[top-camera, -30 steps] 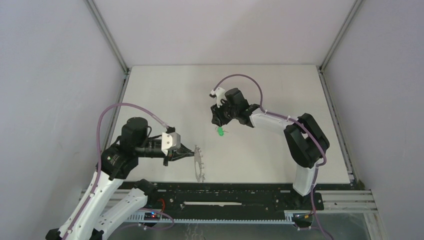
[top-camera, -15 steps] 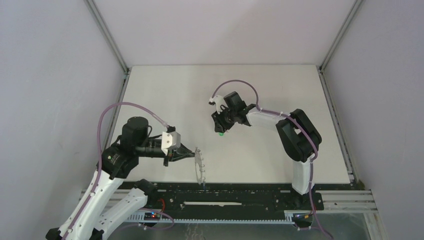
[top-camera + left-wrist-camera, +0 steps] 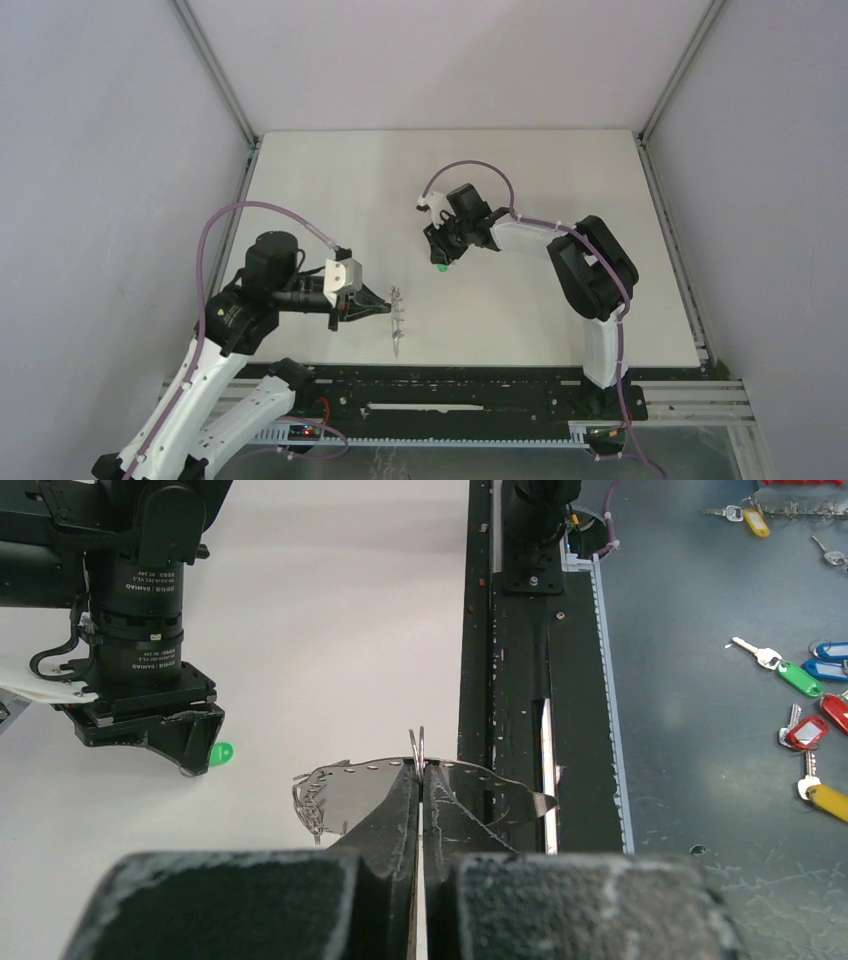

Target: Put the keys on the keyring

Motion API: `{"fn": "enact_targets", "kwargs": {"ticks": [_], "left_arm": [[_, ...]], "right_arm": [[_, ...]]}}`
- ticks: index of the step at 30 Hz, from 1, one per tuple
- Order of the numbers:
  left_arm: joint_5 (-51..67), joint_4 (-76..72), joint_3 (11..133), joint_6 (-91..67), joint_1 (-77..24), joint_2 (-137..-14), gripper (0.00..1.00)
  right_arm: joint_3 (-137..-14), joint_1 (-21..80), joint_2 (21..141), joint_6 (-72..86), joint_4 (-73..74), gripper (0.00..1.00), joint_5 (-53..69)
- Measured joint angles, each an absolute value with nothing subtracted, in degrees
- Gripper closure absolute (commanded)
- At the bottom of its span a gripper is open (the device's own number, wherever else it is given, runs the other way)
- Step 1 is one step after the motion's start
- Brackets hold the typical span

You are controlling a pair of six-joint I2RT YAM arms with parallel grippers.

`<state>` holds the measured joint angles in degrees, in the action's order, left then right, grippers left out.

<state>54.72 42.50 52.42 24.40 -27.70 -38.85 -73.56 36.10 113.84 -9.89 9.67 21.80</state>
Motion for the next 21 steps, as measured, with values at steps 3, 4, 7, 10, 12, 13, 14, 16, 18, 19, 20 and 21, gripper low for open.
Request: {"fn": "enact_targets", "kwargs": {"ticks": [3,4,7,10,12,13,14,16,18,19,20,21], "left_arm": [[54.7,42.5,52.4,24.4,-27.7,-39.0,1.0],[54.7,42.5,52.4,24.4,-27.7,-39.0,1.0],[54.7,42.5,52.5,24.4,-27.7,-39.0,1.0],[54.7,42.5,52.5,24.3,-27.7,-39.0,1.0],[54.7,42.5,52.5,24.2,-27.7,-39.0,1.0],[54.7,42.5,52.5,24.1,-27.7,-39.0,1.0],[54.7,42.5,52.5,24.0,-27.7,-39.0,1.0],[54.7,42.5,52.5,24.0,-27.7,-39.0,1.0],[54.7,42.5,52.5,24.0,-27.7,-39.0,1.0],[54.6,42.5,52.5,24.0,-27.7,-39.0,1.0],[54.6,42.5,52.5,24.0,-27.7,-39.0,1.0],[54.6,42.5,52.5,24.0,-27.7,-39.0,1.0]], "right_arm": [[-73.7,36.1,114.7,-10.2,9.8,0.66,22.2],[-73.8,36.1,114.8,-10.2,9.8,0.69,22.3],[-74.4,36.1,115.0,-10.4,10.2,0.78,22.5],[-74.6,36.1,115.0,-10.5,10.5,0.88,22.7],[-74.6,36.1,115.0,-10.6,10.8,0.95,23.0],[-74.6,36.1,115.0,-10.6,11.0,0.98,23.1],[-74.6,36.1,115.0,-10.6,11.0,1.0,23.2],[-74.6,36.1,115.0,-10.6,11.2,1.0,23.5],[-74.6,36.1,115.0,-10.6,11.4,1.0,24.0],[-74.6,36.1,115.0,-10.6,11.4,1.0,24.2],[-74.6,36.1,115.0,-10.6,11.4,1.0,24.4],[-74.6,36.1,115.0,-10.4,11.3,1.0,24.5]]}}
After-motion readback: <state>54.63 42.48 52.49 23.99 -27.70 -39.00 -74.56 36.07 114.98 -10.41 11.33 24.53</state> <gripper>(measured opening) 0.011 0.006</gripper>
